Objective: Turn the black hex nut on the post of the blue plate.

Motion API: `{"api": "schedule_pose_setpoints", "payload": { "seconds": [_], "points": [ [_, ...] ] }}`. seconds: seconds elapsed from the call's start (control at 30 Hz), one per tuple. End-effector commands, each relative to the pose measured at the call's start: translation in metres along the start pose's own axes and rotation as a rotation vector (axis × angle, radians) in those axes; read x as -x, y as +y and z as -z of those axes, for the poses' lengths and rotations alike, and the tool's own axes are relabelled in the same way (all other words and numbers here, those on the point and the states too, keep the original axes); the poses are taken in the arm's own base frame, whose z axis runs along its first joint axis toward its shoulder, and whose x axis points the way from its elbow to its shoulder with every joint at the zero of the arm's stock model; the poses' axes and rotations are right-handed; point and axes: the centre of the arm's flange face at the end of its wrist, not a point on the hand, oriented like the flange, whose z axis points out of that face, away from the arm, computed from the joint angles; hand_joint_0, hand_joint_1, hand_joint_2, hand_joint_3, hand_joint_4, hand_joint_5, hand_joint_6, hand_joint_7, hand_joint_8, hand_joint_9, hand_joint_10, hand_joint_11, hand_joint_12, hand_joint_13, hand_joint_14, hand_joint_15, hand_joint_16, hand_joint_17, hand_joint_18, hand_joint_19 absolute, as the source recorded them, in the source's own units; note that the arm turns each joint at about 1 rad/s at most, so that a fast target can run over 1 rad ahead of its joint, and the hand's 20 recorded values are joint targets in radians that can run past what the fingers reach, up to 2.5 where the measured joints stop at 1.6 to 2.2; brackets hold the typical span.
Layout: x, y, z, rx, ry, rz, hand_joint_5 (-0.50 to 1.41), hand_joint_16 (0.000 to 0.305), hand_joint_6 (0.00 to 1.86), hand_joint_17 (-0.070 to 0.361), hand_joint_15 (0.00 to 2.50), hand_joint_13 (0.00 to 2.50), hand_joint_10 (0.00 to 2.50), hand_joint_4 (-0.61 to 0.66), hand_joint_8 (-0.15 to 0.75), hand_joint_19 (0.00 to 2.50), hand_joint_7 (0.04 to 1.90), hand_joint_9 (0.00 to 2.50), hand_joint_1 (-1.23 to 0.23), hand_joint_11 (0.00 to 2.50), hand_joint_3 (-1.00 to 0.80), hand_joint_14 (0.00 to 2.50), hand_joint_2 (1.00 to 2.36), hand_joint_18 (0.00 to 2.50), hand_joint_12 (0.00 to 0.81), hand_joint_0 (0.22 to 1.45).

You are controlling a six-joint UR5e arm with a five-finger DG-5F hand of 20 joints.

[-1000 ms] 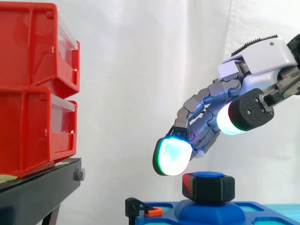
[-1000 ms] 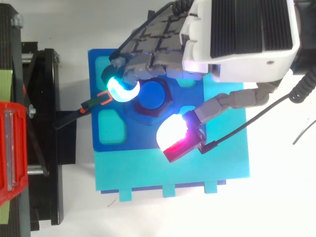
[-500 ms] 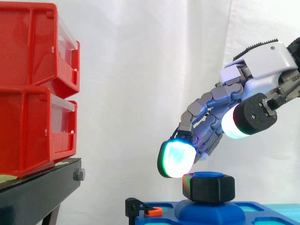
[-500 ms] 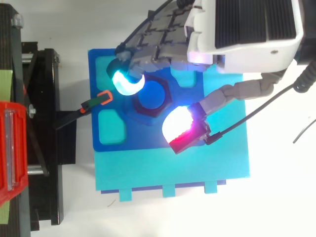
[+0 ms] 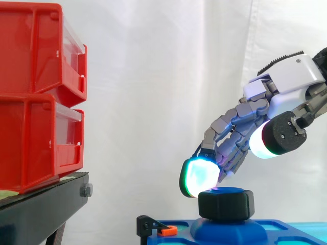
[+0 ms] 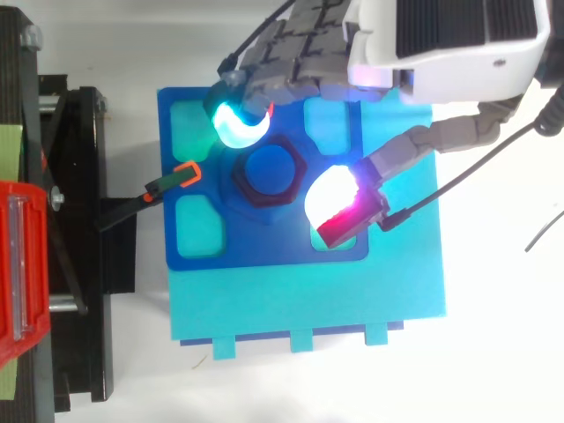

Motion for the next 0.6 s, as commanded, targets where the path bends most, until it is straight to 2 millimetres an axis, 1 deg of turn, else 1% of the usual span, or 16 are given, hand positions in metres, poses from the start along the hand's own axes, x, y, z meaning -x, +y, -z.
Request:
{"api": "schedule_pose_setpoints", "payload": {
  "seconds": [0.0, 0.1, 0.13, 0.27, 0.47, 0.57],
  "points": [
    [0.004, -0.005, 0.003, 0.003, 0.007, 0.001, -0.19, 0.061, 0.50, 0.137, 0.00, 0.49, 0.00, 0.21, 0.273, 0.18, 0.65, 0.46, -0.38, 0.00, -0.50, 0.00, 1.00, 0.55, 0.403, 0.48],
    [0.009, -0.006, 0.005, 0.009, 0.006, 0.001, -0.19, 0.061, 0.50, 0.137, 0.01, 0.49, 0.00, 0.21, 0.273, 0.18, 0.66, 0.47, -0.39, 0.00, -0.50, 0.00, 1.00, 0.56, 0.403, 0.48],
    [0.013, -0.004, 0.004, 0.014, -0.004, 0.001, -0.19, 0.061, 0.50, 0.137, 0.00, 0.50, 0.00, 0.21, 0.273, 0.19, 0.66, 0.47, -0.39, 0.00, -0.50, 0.00, 1.00, 0.56, 0.402, 0.48],
    [0.017, -0.004, 0.002, 0.025, -0.031, 0.003, -0.19, 0.061, 0.50, 0.138, 0.01, 0.50, 0.00, 0.21, 0.275, 0.19, 0.67, 0.47, -0.39, 0.00, -0.50, 0.00, 1.00, 0.57, 0.403, 0.48],
    [0.028, 0.009, -0.003, 0.056, -0.075, 0.008, -0.19, 0.061, 0.50, 0.137, 0.01, 0.51, 0.00, 0.22, 0.276, 0.19, 0.68, 0.47, -0.38, 0.00, -0.50, 0.00, 1.00, 0.57, 0.403, 0.48],
    [0.029, 0.011, -0.006, 0.062, -0.099, 0.007, -0.19, 0.061, 0.50, 0.137, 0.02, 0.51, 0.00, 0.22, 0.277, 0.19, 0.68, 0.47, -0.39, 0.00, -0.50, 0.00, 1.00, 0.57, 0.403, 0.48]
  ]
}}
